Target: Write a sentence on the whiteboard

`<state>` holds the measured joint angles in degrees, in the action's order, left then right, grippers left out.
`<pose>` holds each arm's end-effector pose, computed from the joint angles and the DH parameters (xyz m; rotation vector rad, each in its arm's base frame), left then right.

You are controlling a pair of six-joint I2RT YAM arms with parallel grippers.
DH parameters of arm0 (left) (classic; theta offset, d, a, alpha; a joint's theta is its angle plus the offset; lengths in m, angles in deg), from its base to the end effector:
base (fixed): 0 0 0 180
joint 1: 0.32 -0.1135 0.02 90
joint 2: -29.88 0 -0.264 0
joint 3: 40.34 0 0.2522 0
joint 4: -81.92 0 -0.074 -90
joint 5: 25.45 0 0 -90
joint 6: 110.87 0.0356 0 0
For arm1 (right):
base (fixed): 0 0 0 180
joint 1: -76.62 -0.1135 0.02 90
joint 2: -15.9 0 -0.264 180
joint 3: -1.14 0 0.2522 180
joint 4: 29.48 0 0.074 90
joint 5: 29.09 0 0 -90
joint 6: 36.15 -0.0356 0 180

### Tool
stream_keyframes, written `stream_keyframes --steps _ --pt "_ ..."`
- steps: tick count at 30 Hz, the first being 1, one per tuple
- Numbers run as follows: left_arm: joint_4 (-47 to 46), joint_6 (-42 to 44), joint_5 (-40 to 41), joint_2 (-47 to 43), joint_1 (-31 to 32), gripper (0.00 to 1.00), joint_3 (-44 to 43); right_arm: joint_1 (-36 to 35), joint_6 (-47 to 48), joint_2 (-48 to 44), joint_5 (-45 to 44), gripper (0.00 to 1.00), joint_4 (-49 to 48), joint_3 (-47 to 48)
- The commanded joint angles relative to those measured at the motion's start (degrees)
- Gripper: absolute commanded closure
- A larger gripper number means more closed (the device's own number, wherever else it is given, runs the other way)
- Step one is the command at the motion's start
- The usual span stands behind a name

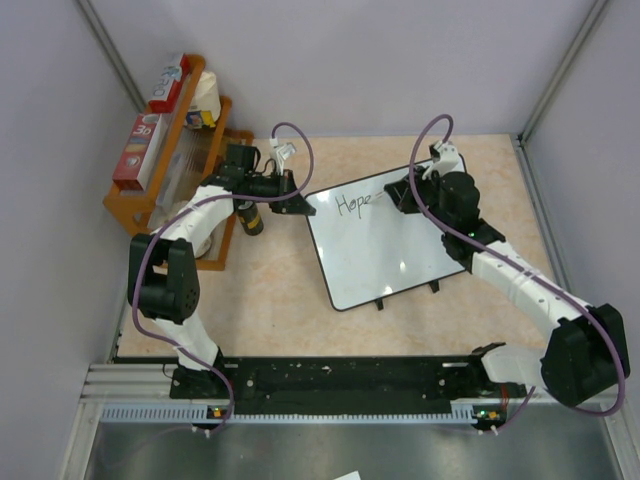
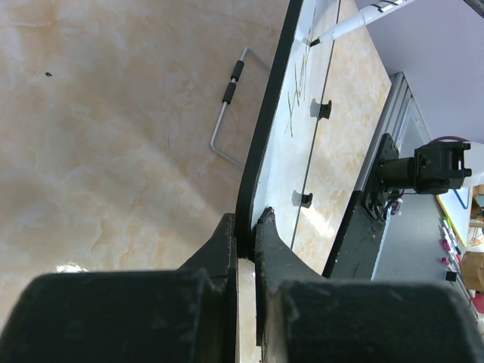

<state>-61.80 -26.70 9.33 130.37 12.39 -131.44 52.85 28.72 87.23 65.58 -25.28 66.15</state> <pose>0.3670 -0.1127 0.2645 0.6059 2.1895 -1.2927 0.2677 0.1211 0.3159 -0.0398 1.8051 0.6879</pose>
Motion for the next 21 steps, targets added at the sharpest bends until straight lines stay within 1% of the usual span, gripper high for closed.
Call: stream_keyframes --steps 1,21 --pt "2.70 12.07 11.54 0.94 3.37 1.00 3.07 0.39 1.66 -1.28 -2.55 1.00 1.30 -1.50" --pt "2.79 11.98 11.54 1.03 3.46 1.00 2.99 0.39 1.04 -2.77 -5.90 1.00 0.69 0.26"
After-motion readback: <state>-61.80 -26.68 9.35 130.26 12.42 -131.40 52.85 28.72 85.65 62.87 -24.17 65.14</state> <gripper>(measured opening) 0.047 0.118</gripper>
